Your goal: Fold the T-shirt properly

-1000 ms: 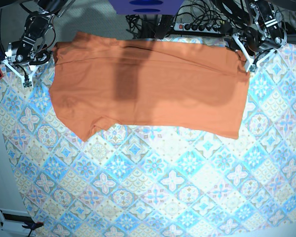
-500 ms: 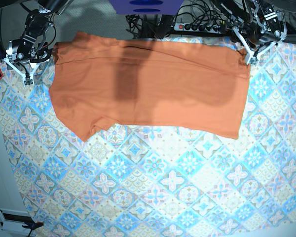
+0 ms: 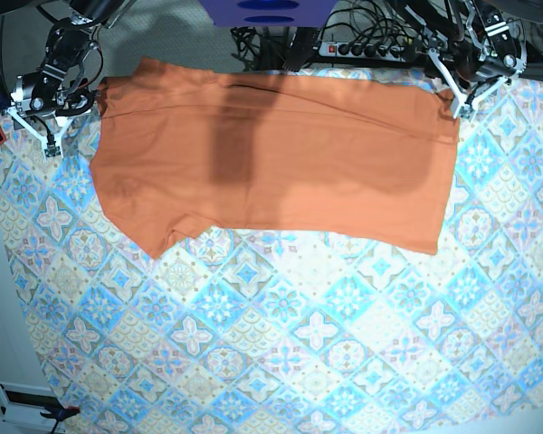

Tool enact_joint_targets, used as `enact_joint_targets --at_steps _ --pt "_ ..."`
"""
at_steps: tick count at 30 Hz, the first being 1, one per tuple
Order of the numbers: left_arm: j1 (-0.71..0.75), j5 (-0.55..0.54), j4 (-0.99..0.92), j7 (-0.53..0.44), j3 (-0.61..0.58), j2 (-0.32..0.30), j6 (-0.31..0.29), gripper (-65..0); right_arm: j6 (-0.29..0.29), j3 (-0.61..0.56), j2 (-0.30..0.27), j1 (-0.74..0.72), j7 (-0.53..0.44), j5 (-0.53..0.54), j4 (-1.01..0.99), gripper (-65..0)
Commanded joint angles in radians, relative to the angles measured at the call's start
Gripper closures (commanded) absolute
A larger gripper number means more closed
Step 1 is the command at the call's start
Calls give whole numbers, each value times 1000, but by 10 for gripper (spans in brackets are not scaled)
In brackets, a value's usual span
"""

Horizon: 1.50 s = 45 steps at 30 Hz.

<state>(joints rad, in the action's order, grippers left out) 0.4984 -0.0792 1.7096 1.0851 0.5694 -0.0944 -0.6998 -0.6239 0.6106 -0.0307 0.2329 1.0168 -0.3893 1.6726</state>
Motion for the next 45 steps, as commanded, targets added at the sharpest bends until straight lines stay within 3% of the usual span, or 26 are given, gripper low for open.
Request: enact_joint_targets --at_steps 1,22,34,45 --pt "0 -3 19 -3 7 -9 2 -412 6 2 -13 -5 -3 -6 16 -432" --pt "-7 0 10 -1 5 -5 2 -412 6 2 -15 0 -3 -7 16 -432" --pt "-30 0 -107 -1 5 -20 2 -412 6 7 -15 6 4 -7 14 -432" --pt "-8 0 -107 0 4 -23 2 -412 6 9 -13 81 -2 -7 16 -432"
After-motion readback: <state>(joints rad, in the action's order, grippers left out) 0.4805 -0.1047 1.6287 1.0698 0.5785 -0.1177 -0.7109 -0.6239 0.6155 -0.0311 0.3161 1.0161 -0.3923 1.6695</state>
